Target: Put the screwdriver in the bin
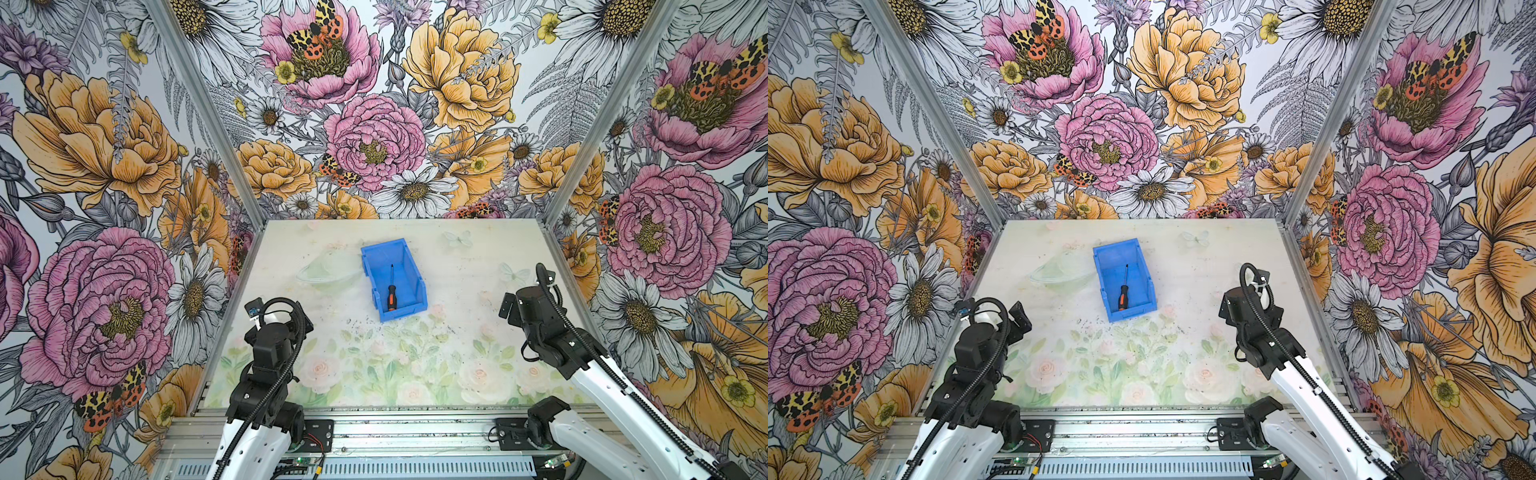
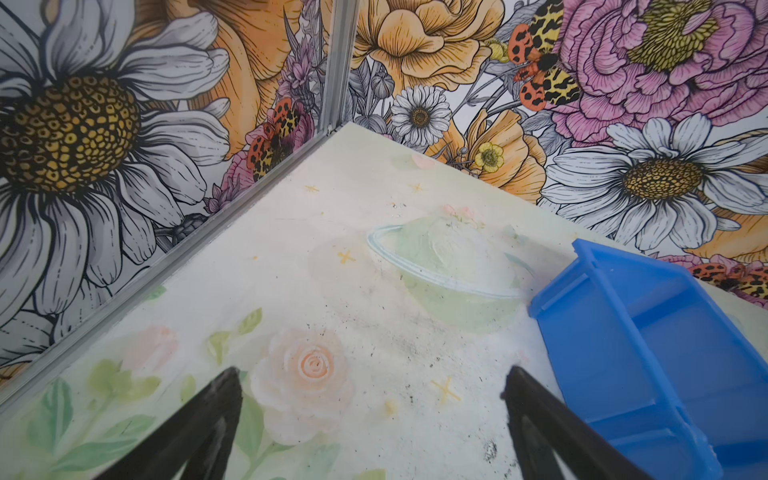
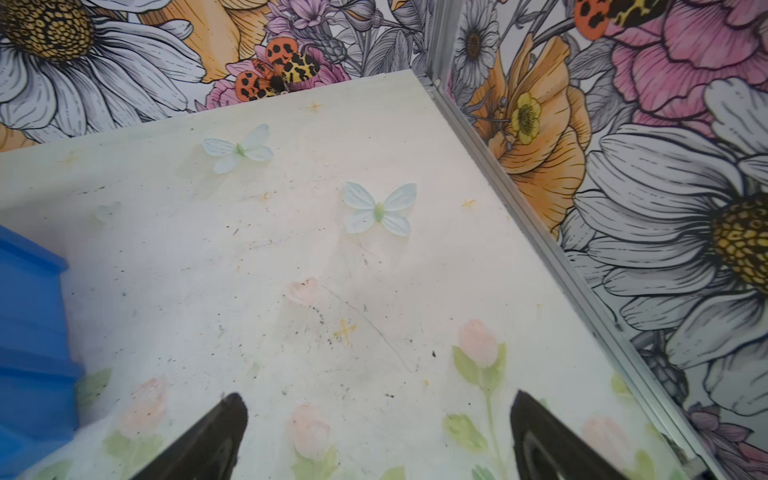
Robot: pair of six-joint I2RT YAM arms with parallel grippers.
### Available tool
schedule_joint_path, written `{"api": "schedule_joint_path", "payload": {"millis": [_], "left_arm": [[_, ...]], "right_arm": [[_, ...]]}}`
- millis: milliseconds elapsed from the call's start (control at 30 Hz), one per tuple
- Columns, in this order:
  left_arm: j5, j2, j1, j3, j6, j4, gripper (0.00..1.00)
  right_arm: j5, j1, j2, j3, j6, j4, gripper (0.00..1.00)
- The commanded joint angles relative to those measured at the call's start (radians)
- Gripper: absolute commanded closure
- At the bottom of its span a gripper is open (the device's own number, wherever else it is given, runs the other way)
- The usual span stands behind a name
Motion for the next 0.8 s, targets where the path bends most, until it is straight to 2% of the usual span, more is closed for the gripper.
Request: {"api": "schedule_joint_path", "payload": {"millis": [0,67,167,267,400,467,767], "left_arm": [[0.033,-0.039,0.008,-0.070,0.184,0.069,0.01],[0.055,-0.042,0.013,-0.111,0.229,0.123,0.01],[0.078,-0.025,0.025,-0.169,0.269,0.216,0.01],[0.091,0.025,0.040,-0.203,0.249,0.293,0.01],[0.161,0.203,0.069,-0.190,0.292,0.436,0.01],[0.213,0.299,0.087,-0.177,0.312,0.500,0.01],[0.275,0.713,0.117,-0.080,0.349,0.794,0.01]], "right_arm": [[0.081,-0.037,-0.042,-0.091,-0.096,0.137,0.01],[0.016,-0.066,-0.067,-0.156,-0.184,0.241,0.01],[0.057,-0.094,-0.096,-0.258,-0.230,0.375,0.01],[0.040,-0.134,-0.096,-0.333,-0.280,0.487,0.01],[-0.040,-0.172,-0.028,-0.418,-0.312,0.671,0.01],[-0.063,-0.181,0.036,-0.408,-0.342,0.742,0.01],[-0.103,-0.225,0.366,-0.348,-0.384,1.110,0.00]]}}
